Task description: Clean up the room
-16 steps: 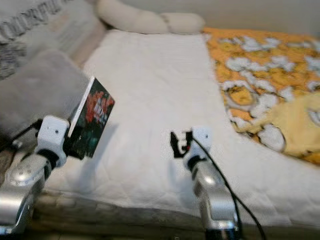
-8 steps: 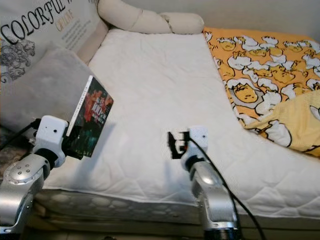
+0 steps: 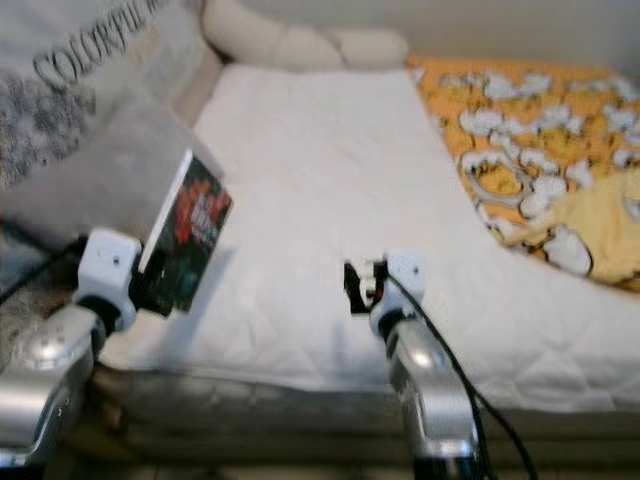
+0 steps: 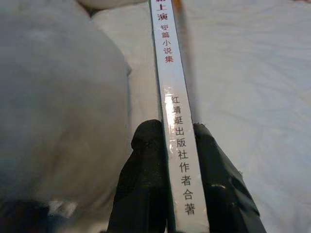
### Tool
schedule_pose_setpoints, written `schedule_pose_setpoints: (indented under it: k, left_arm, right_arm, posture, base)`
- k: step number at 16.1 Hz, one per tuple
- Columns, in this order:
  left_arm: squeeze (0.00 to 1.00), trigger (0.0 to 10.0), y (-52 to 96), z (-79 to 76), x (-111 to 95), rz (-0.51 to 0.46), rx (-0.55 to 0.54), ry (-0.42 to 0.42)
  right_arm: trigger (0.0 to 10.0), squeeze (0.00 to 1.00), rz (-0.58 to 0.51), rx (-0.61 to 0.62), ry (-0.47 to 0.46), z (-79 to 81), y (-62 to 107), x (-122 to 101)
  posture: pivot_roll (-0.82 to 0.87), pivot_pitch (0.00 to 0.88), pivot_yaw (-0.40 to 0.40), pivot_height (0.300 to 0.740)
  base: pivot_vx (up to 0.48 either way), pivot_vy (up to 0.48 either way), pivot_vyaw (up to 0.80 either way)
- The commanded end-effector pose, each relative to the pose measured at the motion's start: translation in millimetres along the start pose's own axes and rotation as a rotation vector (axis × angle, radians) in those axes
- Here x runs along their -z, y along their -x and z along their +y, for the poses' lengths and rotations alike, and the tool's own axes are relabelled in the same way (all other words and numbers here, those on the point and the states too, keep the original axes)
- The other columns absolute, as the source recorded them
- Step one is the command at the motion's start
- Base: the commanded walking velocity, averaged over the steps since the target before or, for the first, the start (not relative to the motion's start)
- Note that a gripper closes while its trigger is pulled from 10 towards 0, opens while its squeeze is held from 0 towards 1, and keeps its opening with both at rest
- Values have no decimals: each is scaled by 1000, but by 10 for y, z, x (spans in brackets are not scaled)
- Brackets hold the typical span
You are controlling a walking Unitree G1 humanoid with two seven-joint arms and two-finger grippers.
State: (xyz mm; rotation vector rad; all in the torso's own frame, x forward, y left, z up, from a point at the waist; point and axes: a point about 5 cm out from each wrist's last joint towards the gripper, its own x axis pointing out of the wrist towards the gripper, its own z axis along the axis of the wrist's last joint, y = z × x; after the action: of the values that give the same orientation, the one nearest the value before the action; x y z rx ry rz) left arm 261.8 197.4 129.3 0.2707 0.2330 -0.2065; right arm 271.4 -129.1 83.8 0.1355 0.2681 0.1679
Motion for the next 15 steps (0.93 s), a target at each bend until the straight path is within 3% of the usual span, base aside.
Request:
schedule_pose_setpoints:
  k: [1,9,15]
  left_arm:
    - [0,10000,7,29,-105,-48,-13,-17]
    - [0,10000,-16,-19,-123,-59,-7,-3]
    - [0,10000,-11,35,-128,-56,-21,-6]
  right_arm:
    - [10000,0,-9,-5,6,17,-11,-33]
    - [10000,0,-7,9,12,10,-35,-48]
    - [10000,0,-14,-9,20,27,-31,-60]
  posture:
    - [45,0,6,740]
    - [41,0,10,740]
    - [44,0,9,740]
  base:
    - [0,259,0]
    - [0,32,0]
    - [286,0,0]
